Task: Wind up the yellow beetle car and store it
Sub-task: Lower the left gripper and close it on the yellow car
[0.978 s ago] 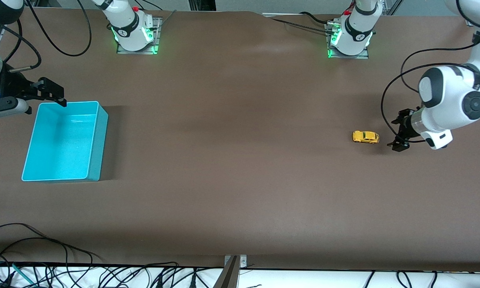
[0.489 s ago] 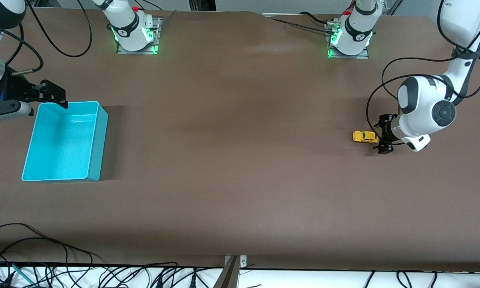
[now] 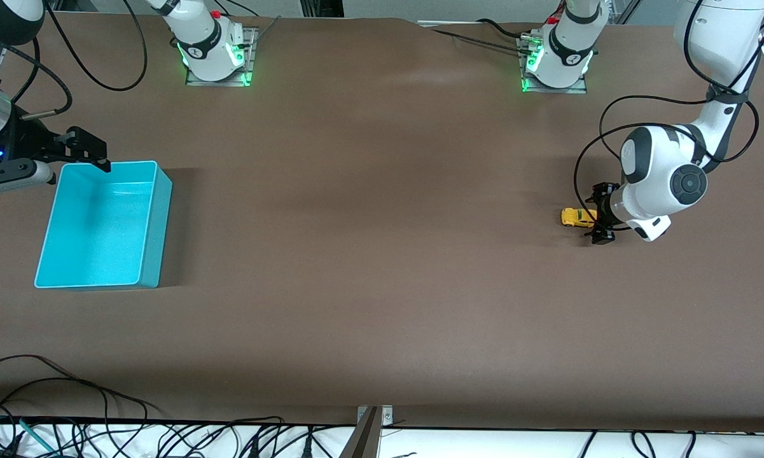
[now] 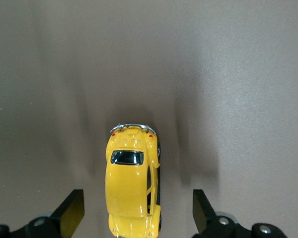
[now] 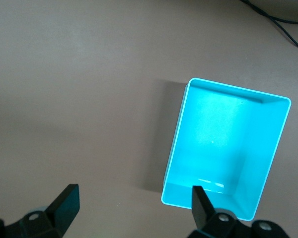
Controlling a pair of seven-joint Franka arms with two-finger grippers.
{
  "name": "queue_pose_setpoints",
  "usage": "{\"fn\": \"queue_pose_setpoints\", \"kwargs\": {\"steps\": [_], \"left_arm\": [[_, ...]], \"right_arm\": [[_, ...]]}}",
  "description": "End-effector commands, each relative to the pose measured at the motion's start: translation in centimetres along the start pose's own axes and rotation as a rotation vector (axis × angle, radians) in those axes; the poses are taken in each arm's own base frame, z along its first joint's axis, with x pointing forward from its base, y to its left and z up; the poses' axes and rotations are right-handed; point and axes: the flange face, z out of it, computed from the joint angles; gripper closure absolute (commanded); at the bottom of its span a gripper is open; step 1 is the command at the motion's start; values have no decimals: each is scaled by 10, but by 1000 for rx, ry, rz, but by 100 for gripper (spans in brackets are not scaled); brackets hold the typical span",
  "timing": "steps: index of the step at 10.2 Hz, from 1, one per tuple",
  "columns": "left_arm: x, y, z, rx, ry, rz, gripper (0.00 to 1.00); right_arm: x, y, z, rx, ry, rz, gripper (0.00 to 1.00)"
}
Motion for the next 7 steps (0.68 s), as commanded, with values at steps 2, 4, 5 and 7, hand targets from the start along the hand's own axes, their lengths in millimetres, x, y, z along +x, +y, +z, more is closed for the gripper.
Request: {"fn": "queue_pose_setpoints", "kwargs": {"steps": [2, 4, 5, 7], "left_arm": [[-1, -8, 4, 4, -7, -14, 12], [-2, -10, 8, 13, -7, -13, 15], [-2, -12, 11, 20, -7, -12, 15], [-2, -14, 12, 26, 2, 0, 25]], "right_arm": [[3, 0, -1, -14, -2, -19, 0], [4, 0, 1, -13, -5, -18, 0], [3, 0, 0, -14, -4, -18, 0], [4, 0, 1, -13, -5, -18, 0]]}}
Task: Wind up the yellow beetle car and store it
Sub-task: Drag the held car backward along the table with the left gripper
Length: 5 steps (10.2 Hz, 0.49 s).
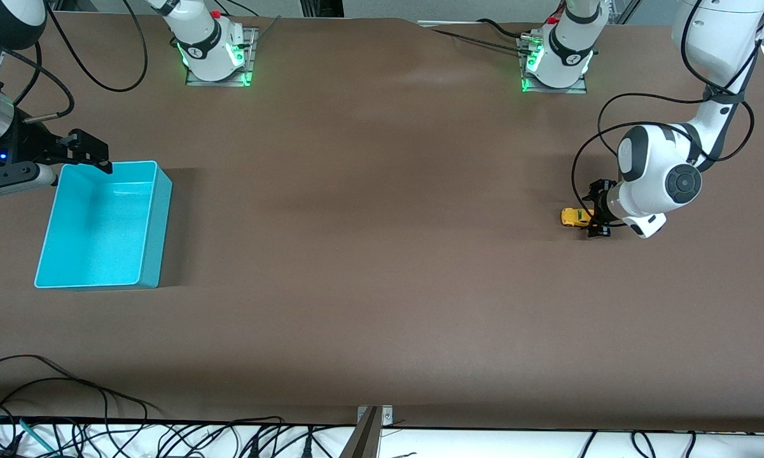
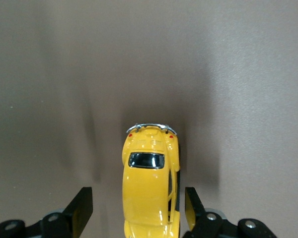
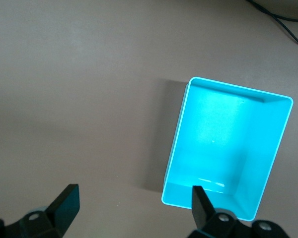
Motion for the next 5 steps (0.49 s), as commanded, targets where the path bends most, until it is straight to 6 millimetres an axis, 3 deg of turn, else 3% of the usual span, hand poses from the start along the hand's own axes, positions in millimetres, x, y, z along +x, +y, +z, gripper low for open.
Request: {"fn": "queue_pose_setpoints", "kwargs": {"steps": [1, 2, 3, 4, 5], "left_arm": [[-1, -3, -2, -7, 5, -2, 45], [-1, -3, -2, -7, 5, -2, 74], [-1, -3, -3, -7, 5, -2, 92], [-2, -2, -5, -12, 6, 0, 100], [-5, 2, -13, -24, 7, 3, 100]], "right_arm": [[2, -1, -4, -15, 2, -18, 0], [2, -1, -4, -16, 4, -18, 0], [2, -1, -4, -15, 2, -18, 0], [2, -1, -4, -15, 2, -18, 0], [2, -1, -4, -15, 2, -18, 0]]}}
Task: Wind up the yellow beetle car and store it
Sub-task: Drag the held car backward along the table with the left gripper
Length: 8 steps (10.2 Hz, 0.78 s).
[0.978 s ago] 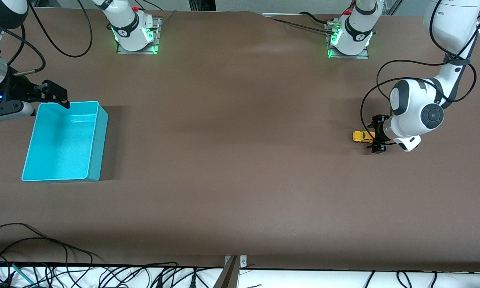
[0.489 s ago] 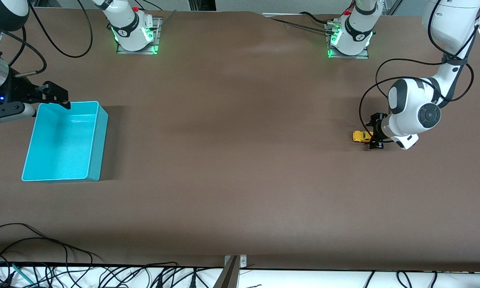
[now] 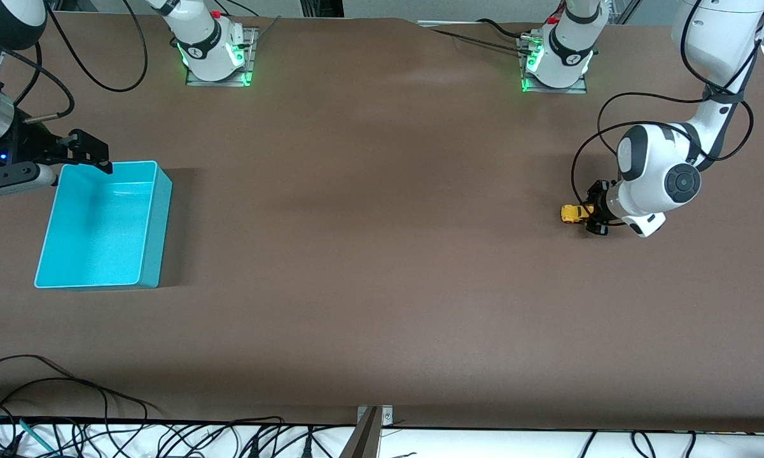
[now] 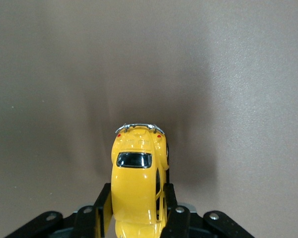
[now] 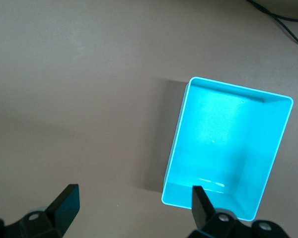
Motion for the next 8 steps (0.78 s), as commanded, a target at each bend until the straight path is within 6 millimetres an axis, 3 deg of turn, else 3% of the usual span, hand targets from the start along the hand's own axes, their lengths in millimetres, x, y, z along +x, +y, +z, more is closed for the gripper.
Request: {"fn": "queue_pose_setpoints", "kwargs": {"steps": [1, 4, 6, 8], "left_arm": [[-19, 5, -15, -28, 7, 16, 100], [-75, 14, -13, -32, -5, -33, 100], [-112, 20, 2, -12, -2, -53, 100], [-124, 22, 19, 6, -6, -31, 100]], "right_arm": [[2, -1, -4, -16, 4, -18, 0], [2, -1, -4, -15, 3, -18, 0], [2, -1, -4, -15, 3, -18, 0], [2, -1, -4, -15, 3, -18, 0]]}}
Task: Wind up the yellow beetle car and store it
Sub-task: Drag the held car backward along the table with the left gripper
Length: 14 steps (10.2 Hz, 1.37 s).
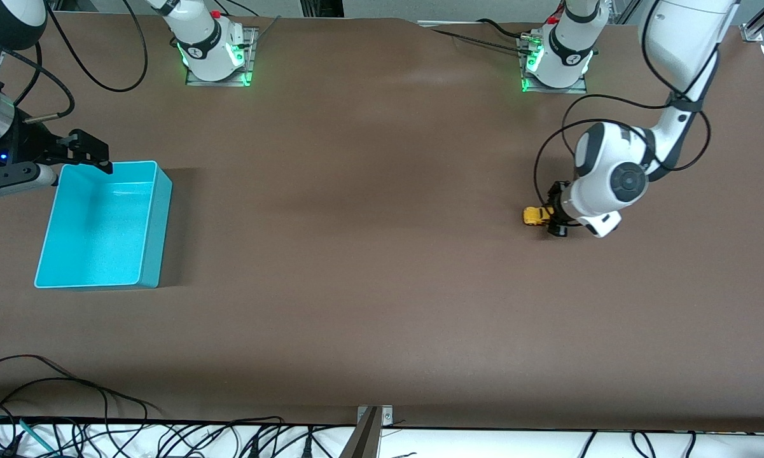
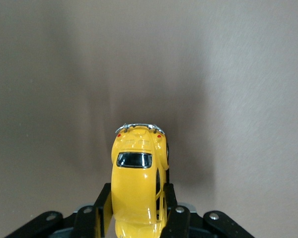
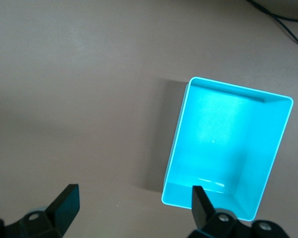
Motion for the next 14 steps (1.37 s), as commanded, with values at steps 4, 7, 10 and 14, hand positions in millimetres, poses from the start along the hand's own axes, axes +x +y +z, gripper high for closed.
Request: {"fn": "queue_pose_setpoints", "kwargs": {"steps": [4, 7, 10, 14], "left_arm": [[51, 17, 23, 21, -24, -18, 100], [88, 18, 24, 20, -34, -14, 100], [128, 19, 31, 31, 27, 20, 100], [159, 14, 34, 37, 18, 68, 100]], "right_arm": [[1, 0, -4, -14, 3, -16, 0], [1, 1, -5, -15, 4, -15, 0], [1, 1, -4, -15, 3, -15, 0], [1, 1, -4, -15, 3, -16, 0]]}}
